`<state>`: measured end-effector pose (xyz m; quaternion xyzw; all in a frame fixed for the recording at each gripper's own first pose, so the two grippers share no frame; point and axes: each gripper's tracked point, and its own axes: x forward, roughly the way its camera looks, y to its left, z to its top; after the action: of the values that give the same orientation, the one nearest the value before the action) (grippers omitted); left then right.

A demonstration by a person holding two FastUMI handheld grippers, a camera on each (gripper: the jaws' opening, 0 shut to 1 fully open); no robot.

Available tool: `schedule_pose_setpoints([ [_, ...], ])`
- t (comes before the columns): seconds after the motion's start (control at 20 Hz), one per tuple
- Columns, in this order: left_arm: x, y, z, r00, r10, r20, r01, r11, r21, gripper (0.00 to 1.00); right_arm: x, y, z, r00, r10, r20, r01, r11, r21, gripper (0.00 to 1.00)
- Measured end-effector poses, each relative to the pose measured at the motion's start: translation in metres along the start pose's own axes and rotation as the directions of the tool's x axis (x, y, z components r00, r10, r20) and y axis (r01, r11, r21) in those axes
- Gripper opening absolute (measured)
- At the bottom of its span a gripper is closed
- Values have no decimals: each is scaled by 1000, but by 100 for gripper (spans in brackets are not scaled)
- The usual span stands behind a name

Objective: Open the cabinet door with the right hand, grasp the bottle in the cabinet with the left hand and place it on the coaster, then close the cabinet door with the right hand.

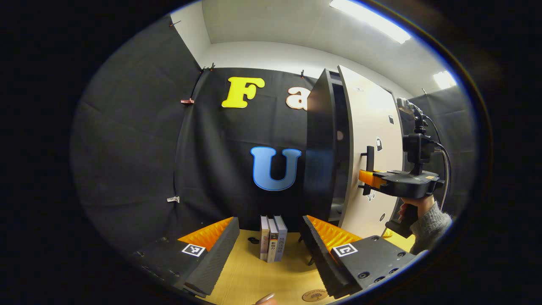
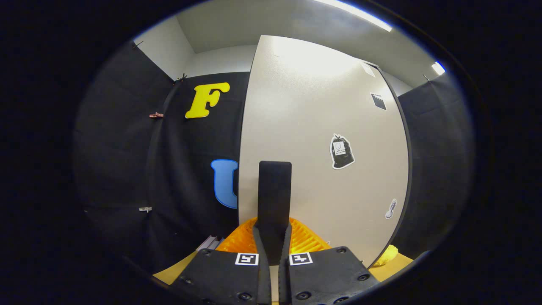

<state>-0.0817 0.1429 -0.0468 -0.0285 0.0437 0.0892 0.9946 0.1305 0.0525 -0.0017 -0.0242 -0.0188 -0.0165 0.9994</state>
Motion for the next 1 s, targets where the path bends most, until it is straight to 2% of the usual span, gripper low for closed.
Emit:
schedule_pose_setpoints([
  [0.15,-5,-15,9,999,-36,18,36,999,-10,93,-29,-12,4,1000,7,-13,-7,1000,-10,11],
  [0.2,-7,-20,12,998,-49,26,49,999,-13,90,-39,-16,5,1000,11,-16,-11,1000,-9,11],
  [0.25,-7,-25,12,998,-62,31,62,998,-13,93,-47,-20,6,1000,12,-19,-12,1000,-11,11],
  [0.35,-10,-38,11,995,-92,30,93,996,-7,94,-64,-29,8,1000,12,-23,-12,1000,-23,11],
  [0.4,-11,-46,10,993,-112,29,112,994,-7,96,-72,-34,10,1000,10,-25,-10,1000,-24,11],
  [0.45,-11,-54,11,991,-132,29,133,991,-9,94,-79,-39,11,1000,7,-27,-8,1000,-25,11],
  [0.65,-15,-86,13,976,-218,31,218,976,-11,93,-110,-61,16,999,-10,-34,8,999,-41,11],
  [0.9,-14,-120,12,946,-321,35,322,946,-25,93,-142,-95,23,996,-85,-39,83,995,-61,11],
  [0.95,-14,-125,12,939,-342,34,343,939,-27,96,-150,-104,23,993,-110,-41,107,992,-69,10],
  [1.0,-14,-132,11,931,-363,34,364,931,-27,93,-157,-113,25,990,-136,-40,132,988,-75,10],
])
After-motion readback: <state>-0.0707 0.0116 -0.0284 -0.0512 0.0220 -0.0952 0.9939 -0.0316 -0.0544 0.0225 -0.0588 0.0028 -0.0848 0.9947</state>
